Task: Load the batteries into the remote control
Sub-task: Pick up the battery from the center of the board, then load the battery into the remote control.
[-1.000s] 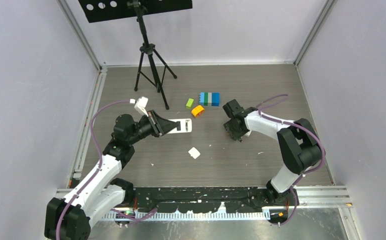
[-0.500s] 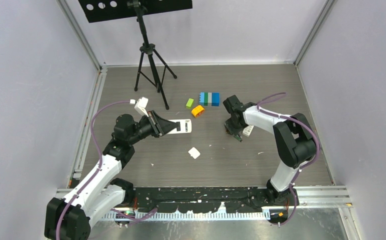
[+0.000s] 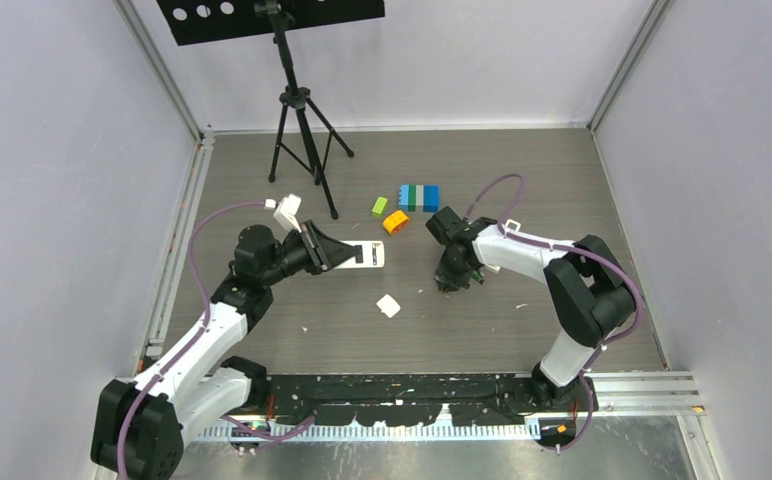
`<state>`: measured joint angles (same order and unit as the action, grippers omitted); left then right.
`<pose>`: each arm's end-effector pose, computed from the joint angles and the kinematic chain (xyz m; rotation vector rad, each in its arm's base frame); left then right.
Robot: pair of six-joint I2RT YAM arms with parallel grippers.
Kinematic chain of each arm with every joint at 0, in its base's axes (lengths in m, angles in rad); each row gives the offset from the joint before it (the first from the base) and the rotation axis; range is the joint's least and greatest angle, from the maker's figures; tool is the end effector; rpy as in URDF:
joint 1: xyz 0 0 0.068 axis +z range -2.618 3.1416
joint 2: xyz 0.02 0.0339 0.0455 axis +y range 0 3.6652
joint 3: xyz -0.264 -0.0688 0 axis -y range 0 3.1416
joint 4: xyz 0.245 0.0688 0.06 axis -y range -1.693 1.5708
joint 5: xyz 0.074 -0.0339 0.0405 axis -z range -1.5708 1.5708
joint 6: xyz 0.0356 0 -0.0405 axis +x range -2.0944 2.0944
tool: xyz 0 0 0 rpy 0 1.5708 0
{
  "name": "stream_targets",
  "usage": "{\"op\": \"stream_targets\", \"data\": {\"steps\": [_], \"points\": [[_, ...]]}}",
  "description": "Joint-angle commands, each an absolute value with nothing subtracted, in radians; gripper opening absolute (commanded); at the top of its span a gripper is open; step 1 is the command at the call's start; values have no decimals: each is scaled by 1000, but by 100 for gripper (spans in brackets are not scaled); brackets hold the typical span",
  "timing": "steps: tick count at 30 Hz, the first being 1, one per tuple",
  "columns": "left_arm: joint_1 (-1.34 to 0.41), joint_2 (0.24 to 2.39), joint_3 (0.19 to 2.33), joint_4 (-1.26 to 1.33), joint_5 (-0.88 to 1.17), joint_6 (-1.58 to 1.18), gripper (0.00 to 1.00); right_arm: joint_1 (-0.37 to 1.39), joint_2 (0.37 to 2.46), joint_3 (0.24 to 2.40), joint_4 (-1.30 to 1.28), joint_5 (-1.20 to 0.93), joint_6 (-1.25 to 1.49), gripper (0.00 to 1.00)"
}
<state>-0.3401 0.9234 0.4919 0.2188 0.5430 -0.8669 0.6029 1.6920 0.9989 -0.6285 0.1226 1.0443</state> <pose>0.1923 -0.0876 0.2541 -0.0832 1.9605 -1.3158 0.2543 0.1698 0.1592 0.6519 2.8047 0.1445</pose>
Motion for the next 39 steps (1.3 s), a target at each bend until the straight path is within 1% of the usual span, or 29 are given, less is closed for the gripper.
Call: {"op": "stream_targets", "data": {"steps": [1, 5, 7, 9, 14, 16, 18, 20, 21, 22, 26, 30, 34, 39], "points": [[-336, 934, 509, 296, 564, -888, 0, 632, 1686, 1002, -821, 192, 894, 7], [-336, 941, 514, 301, 562, -887, 0, 632, 1697, 1009, -831, 227, 857, 24], [-336, 948, 519, 304, 561, -883, 0, 632, 1715, 1021, -828, 234, 846, 29], [-336, 953, 523, 304, 566, -877, 0, 632, 1735, 1029, -825, 243, 838, 31], [-336, 951, 526, 285, 577, -864, 0, 632, 1752, 1017, -792, 232, 842, 32], [-336, 944, 523, 277, 572, -861, 0, 632, 1755, 1012, -787, 225, 851, 29], [-336, 934, 519, 274, 566, -861, 0, 632, 1756, 1003, -776, 212, 860, 20], [-336, 931, 515, 272, 562, -861, 0, 632, 1750, 994, -762, 206, 865, 7], [-336, 932, 515, 270, 564, -861, 0, 632, 1745, 989, -750, 200, 865, 2], [-336, 937, 515, 268, 566, -863, 0, 632, 1733, 987, -738, 194, 865, 1], [-336, 979, 543, 244, 603, -893, 0, 642, 1630, 1001, -676, 147, 824, 0], [-336, 1063, 590, 249, 700, -944, 0, 665, 1475, 1044, -640, 108, 738, 0], [-338, 1174, 634, 275, 840, -1004, 0, 667, 1352, 1048, -546, -71, 709, 0], [-344, 1271, 616, 369, 866, -1077, 0, 668, 1281, 1052, -477, -215, 757, 0]]}}
